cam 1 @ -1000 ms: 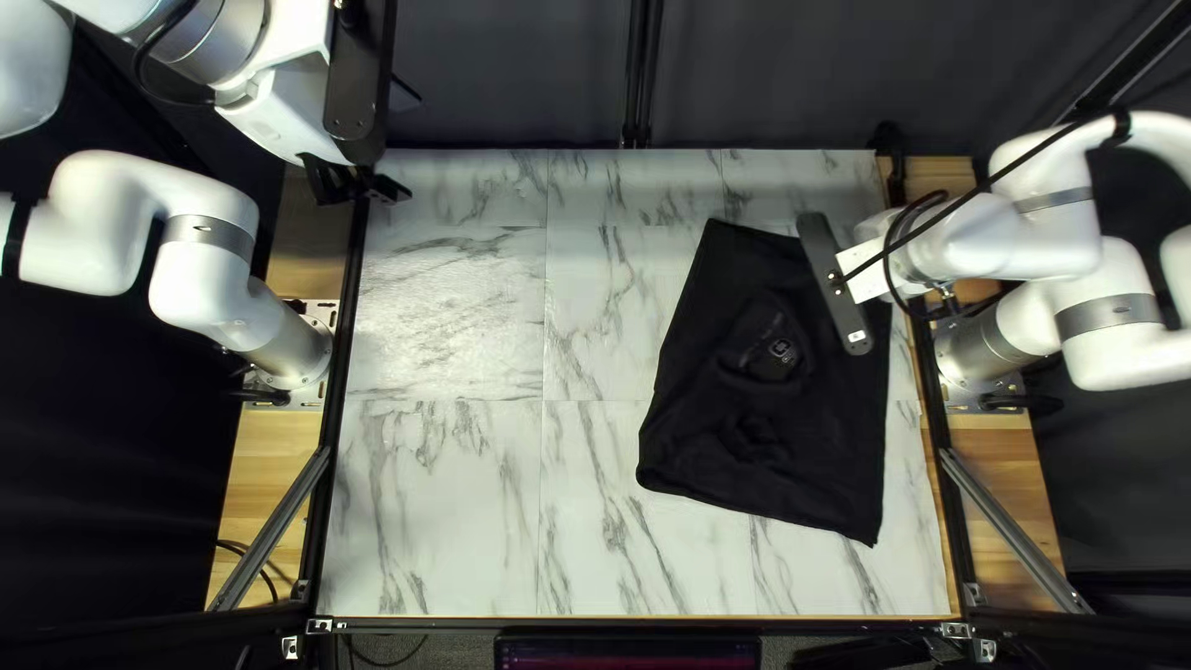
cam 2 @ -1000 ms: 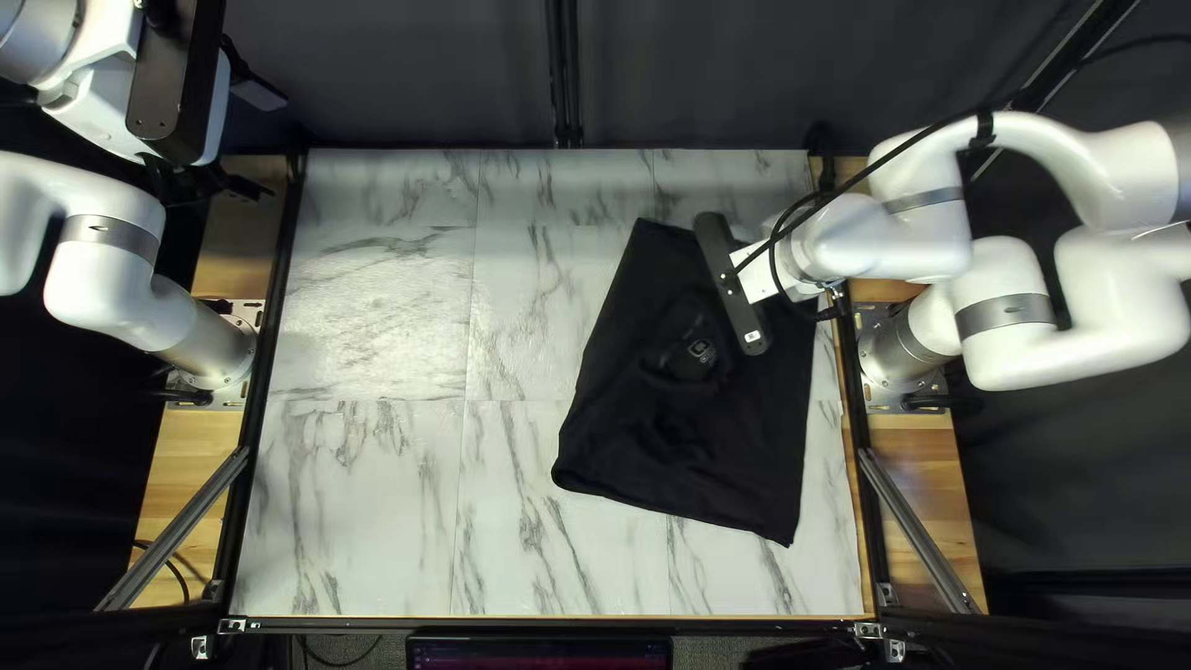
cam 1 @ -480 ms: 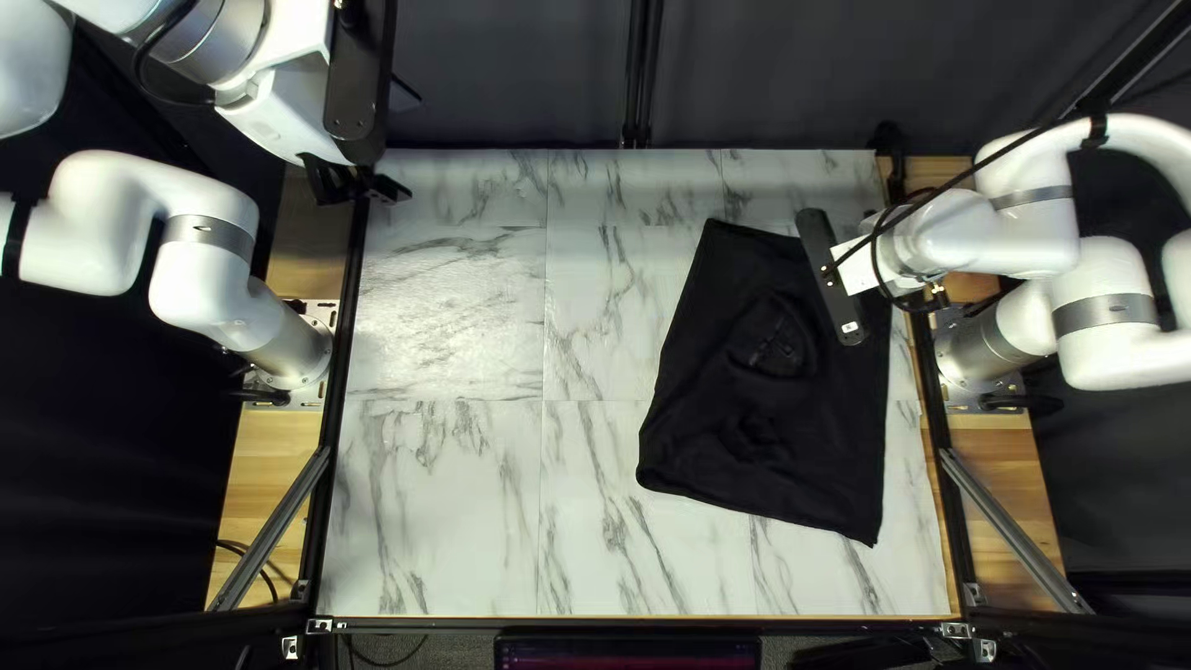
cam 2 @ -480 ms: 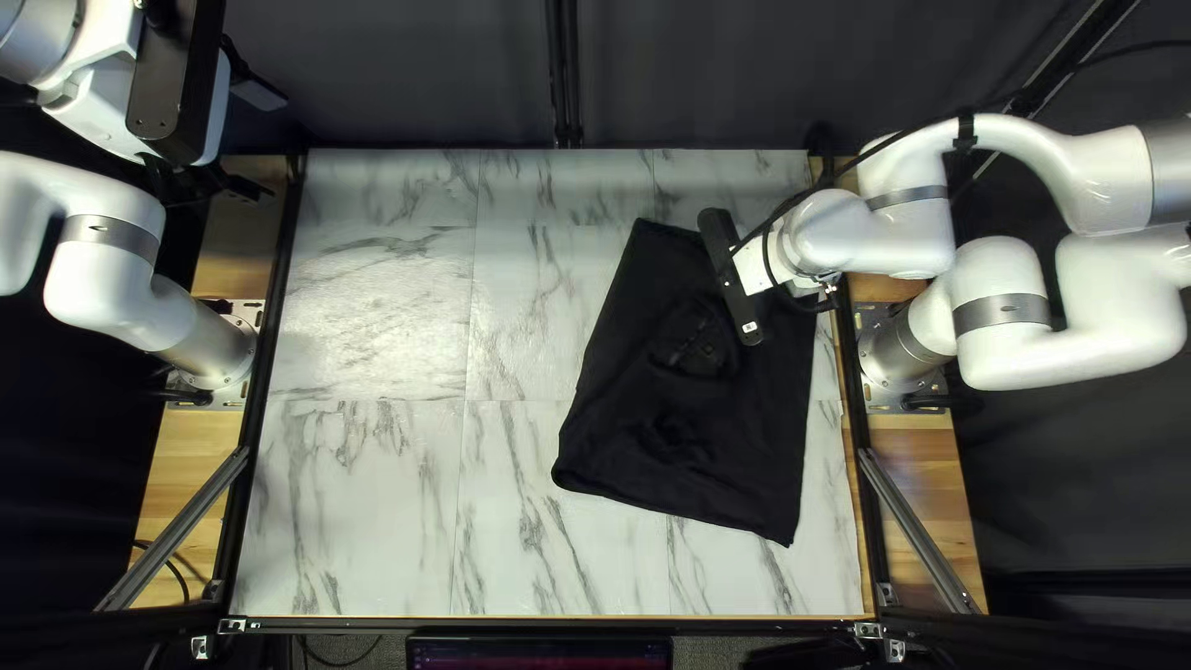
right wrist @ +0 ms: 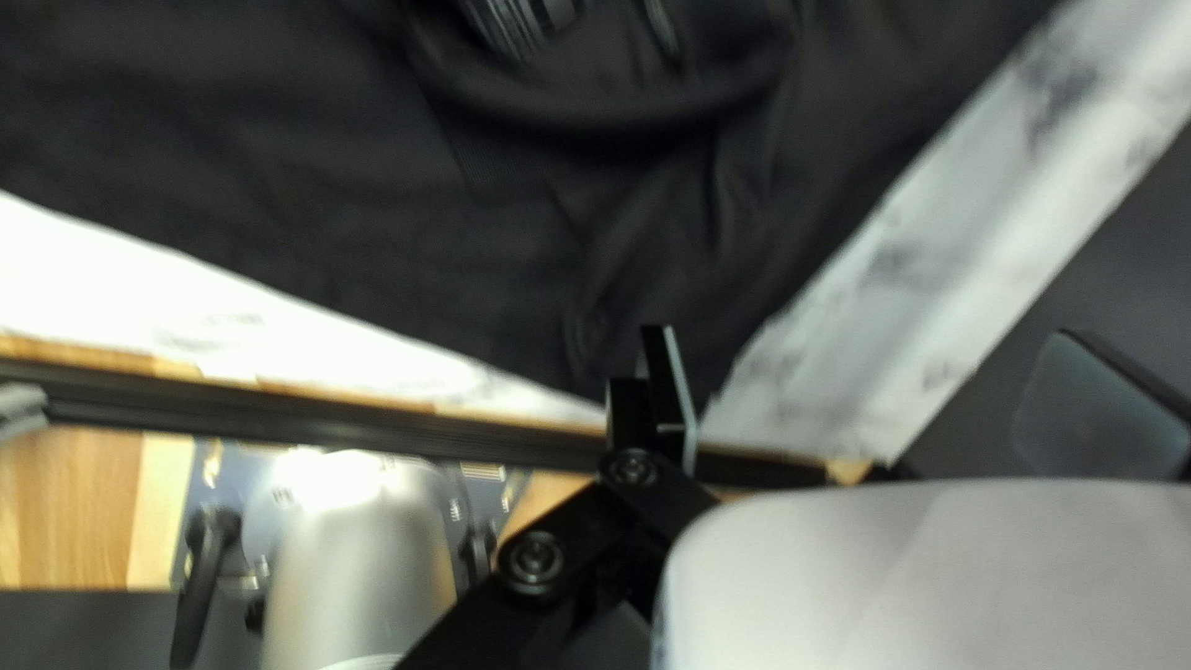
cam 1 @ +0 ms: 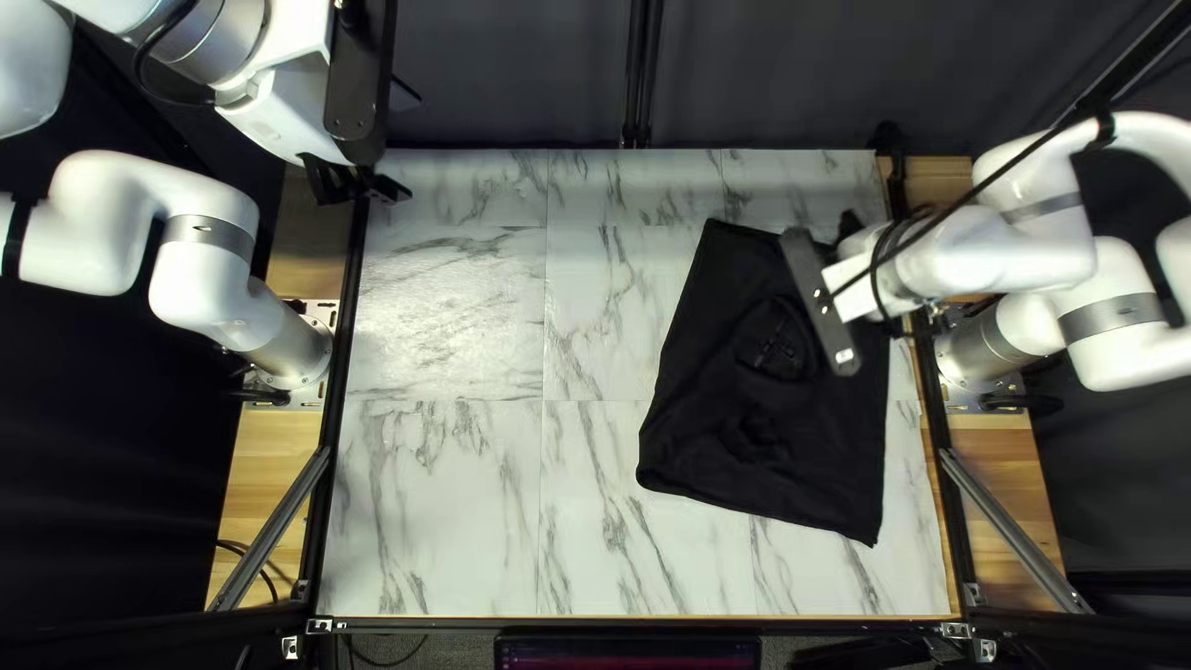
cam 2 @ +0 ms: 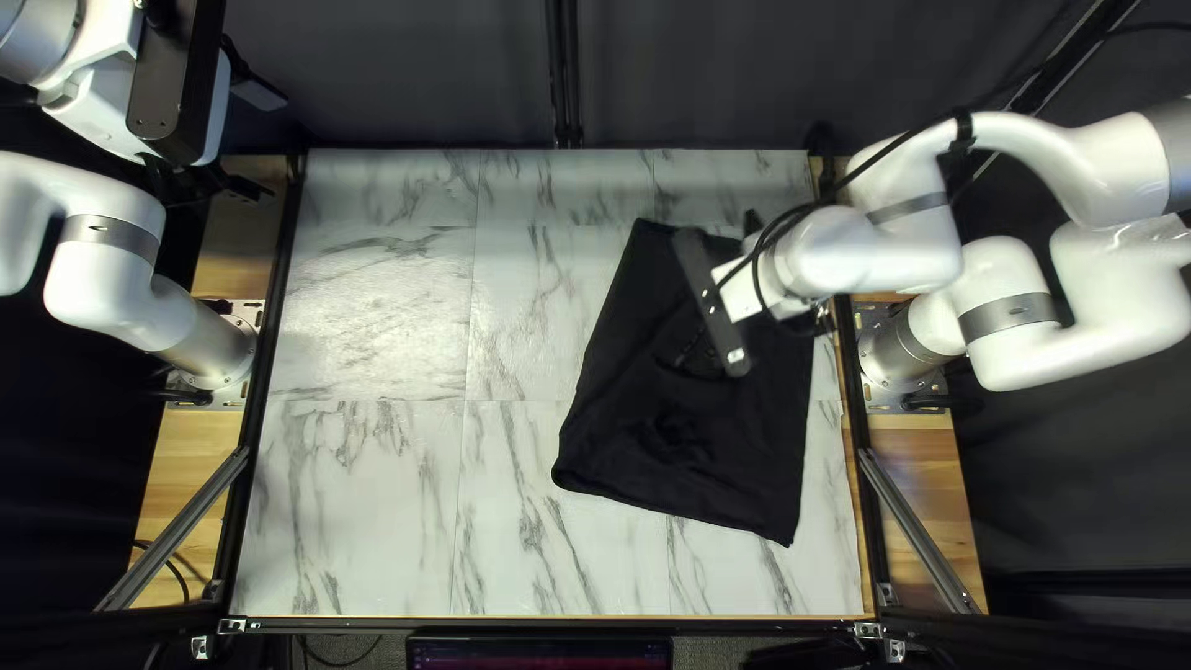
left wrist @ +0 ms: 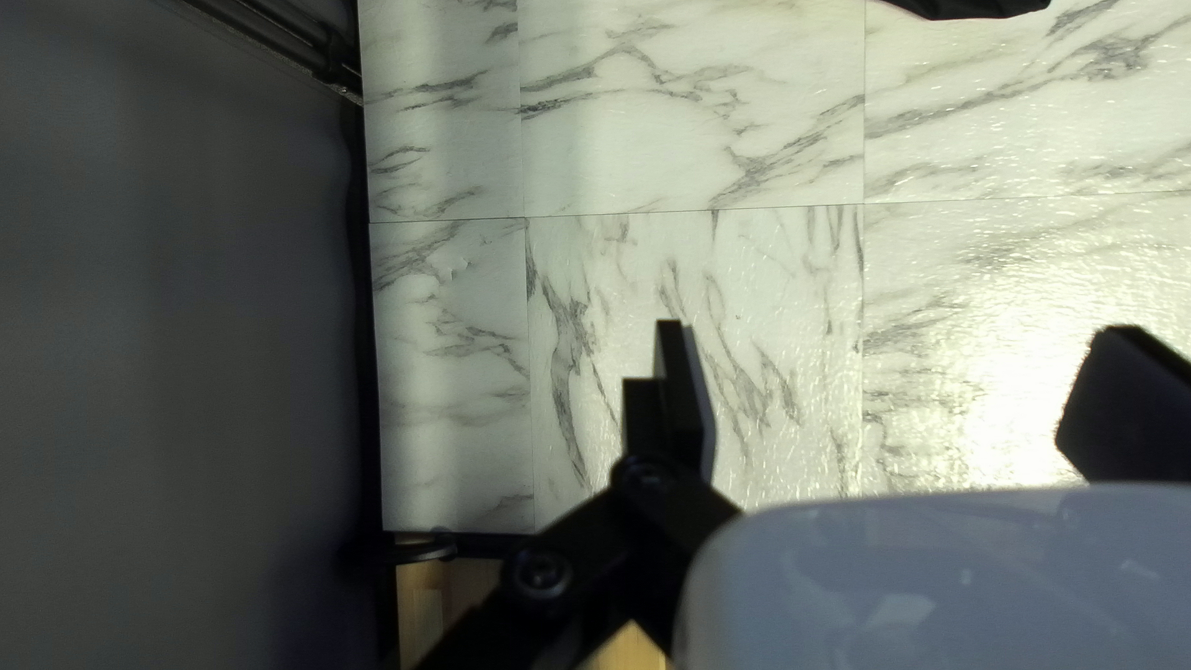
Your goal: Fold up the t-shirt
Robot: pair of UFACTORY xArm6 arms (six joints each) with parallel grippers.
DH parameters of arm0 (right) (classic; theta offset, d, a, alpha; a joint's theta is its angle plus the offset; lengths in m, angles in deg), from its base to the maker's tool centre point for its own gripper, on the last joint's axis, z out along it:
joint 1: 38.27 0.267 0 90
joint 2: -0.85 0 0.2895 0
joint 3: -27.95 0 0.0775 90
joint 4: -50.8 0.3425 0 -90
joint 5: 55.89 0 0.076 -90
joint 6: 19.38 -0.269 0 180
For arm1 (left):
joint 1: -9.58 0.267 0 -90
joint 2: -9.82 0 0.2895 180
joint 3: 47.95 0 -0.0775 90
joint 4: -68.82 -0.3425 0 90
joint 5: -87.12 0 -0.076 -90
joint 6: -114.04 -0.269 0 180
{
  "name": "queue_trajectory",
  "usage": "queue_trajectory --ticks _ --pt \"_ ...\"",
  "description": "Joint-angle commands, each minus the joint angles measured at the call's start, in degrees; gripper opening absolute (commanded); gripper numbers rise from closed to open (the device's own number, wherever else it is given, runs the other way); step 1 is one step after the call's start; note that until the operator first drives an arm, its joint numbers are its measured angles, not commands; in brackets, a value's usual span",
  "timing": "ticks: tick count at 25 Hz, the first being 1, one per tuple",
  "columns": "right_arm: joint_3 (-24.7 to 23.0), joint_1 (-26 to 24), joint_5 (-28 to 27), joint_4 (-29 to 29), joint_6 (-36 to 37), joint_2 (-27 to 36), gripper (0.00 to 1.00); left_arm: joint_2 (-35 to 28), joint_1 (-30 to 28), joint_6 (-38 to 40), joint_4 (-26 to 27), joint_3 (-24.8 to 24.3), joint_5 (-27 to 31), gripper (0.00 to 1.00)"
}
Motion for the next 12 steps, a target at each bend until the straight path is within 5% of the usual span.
queue_trajectory --ticks 1,4,12 --pt "4.53 7.04 6.27 0.76 -6.78 -6.75 1.0 0.0 0.0 0.0 0.0 0.0 0.0 1.0" --pt "6.64 10.99 7.09 -0.66 -11.42 -8.52 1.0 0.0 0.0 0.0 0.0 0.0 0.0 1.0" --pt "5.81 10.52 7.74 -0.94 -10.68 -8.1 1.0 0.0 0.0 0.0 0.0 0.0 0.0 1.0"
